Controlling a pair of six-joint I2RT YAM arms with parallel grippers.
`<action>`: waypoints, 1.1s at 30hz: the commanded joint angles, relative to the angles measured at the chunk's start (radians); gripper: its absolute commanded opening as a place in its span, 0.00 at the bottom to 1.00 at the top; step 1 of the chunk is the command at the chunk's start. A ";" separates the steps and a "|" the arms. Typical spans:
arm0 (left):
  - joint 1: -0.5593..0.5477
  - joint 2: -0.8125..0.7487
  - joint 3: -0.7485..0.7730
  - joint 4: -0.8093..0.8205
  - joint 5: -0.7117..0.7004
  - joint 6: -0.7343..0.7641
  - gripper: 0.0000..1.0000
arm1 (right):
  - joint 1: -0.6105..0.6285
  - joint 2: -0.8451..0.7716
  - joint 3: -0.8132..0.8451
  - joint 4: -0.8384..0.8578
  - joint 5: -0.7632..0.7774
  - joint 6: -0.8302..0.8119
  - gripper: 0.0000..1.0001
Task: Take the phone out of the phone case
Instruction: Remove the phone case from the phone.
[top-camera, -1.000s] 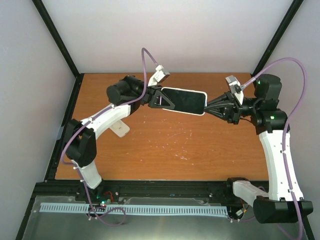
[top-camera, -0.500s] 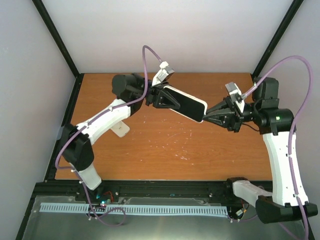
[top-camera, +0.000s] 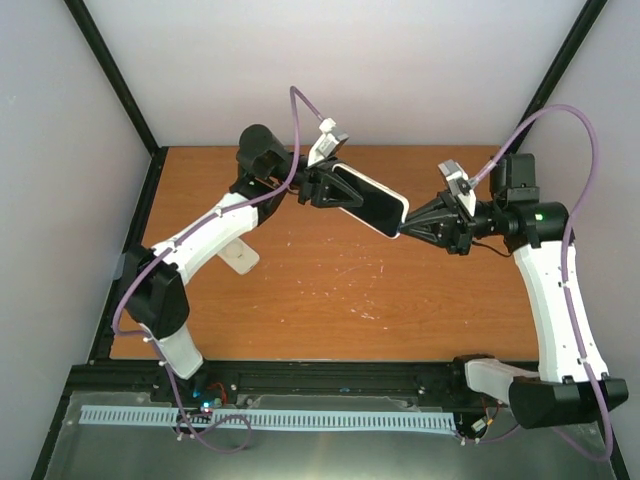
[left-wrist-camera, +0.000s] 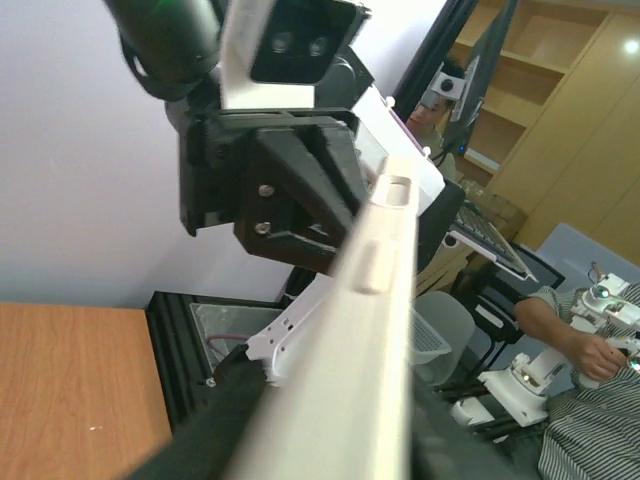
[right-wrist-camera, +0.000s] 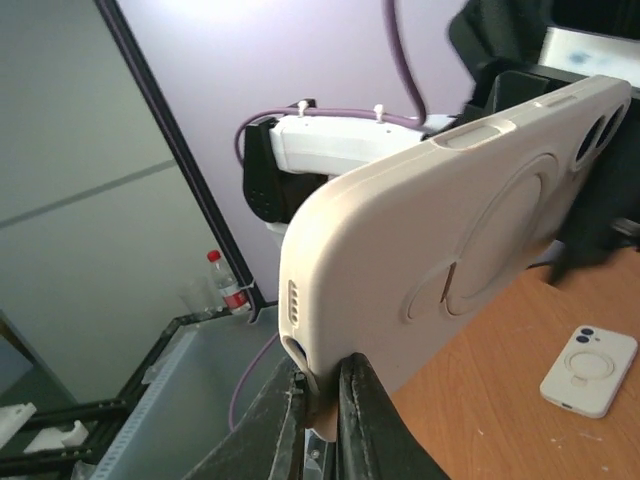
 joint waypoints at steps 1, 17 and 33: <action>-0.102 0.031 -0.037 0.153 -0.038 -0.038 0.13 | 0.010 0.111 0.029 0.012 -0.083 -0.039 0.03; -0.164 0.058 -0.020 1.172 0.103 -0.854 0.00 | -0.223 0.147 -0.085 0.190 0.034 0.099 0.03; -0.191 -0.155 -0.135 0.708 0.121 -0.439 0.01 | -0.121 0.082 -0.136 0.338 0.267 0.248 0.03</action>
